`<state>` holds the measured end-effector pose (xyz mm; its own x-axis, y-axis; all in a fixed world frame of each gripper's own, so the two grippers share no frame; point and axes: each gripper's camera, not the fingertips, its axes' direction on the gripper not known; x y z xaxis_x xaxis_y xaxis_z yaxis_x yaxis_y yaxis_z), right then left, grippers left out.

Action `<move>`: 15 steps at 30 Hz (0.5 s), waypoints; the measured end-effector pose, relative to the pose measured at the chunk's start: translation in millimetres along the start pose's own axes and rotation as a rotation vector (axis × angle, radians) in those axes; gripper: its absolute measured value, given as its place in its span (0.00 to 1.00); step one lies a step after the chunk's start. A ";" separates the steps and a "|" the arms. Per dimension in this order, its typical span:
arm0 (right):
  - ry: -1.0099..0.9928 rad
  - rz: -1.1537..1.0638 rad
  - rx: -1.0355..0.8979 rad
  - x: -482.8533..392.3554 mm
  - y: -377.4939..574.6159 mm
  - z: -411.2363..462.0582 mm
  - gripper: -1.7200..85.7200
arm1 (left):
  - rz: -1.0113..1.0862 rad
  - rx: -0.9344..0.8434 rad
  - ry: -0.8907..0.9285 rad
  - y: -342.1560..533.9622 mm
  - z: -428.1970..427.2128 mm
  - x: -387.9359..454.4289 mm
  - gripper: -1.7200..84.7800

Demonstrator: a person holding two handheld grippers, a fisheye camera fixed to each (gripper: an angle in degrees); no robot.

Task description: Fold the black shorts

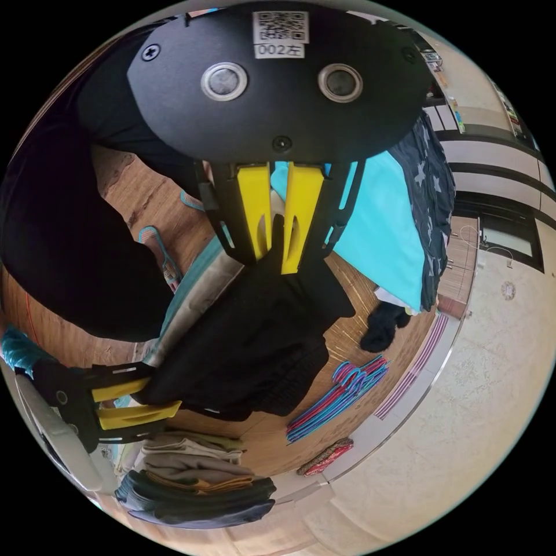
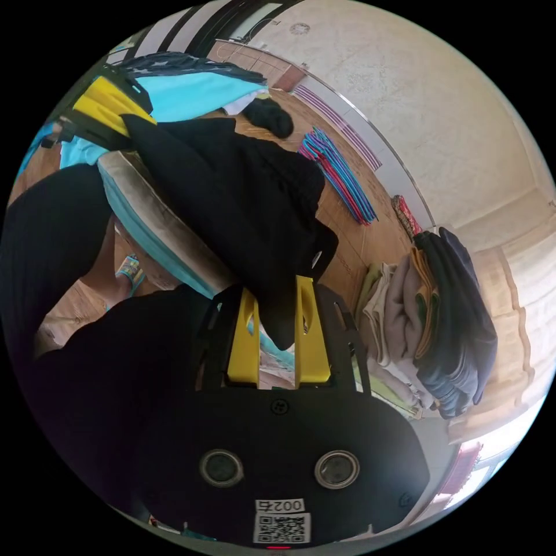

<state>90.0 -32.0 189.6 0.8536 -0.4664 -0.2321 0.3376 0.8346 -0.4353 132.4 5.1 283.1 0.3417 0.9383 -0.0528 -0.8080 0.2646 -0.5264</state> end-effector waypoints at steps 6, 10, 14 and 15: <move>0.023 -0.023 0.030 27.8 -4.2 -21.8 0.09 | 0.040 -0.015 0.026 -29.5 -32.6 -9.7 0.01; 0.011 -0.092 0.056 66.2 -14.7 -52.7 0.08 | 0.154 -0.049 0.099 -60.4 -80.3 -28.1 0.01; -0.036 -0.164 0.080 113.1 -30.5 -82.2 0.08 | 0.222 -0.023 0.106 -99.1 -141.0 -60.6 0.01; -0.048 -0.197 0.082 129.4 -36.6 -92.1 0.08 | 0.229 -0.019 0.111 -105.0 -149.6 -65.8 0.01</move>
<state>151.6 -150.0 95.4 0.7851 -0.6101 -0.1066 0.5294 0.7504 -0.3958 266.5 -117.7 214.9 0.2022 0.9428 -0.2649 -0.8614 0.0426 -0.5061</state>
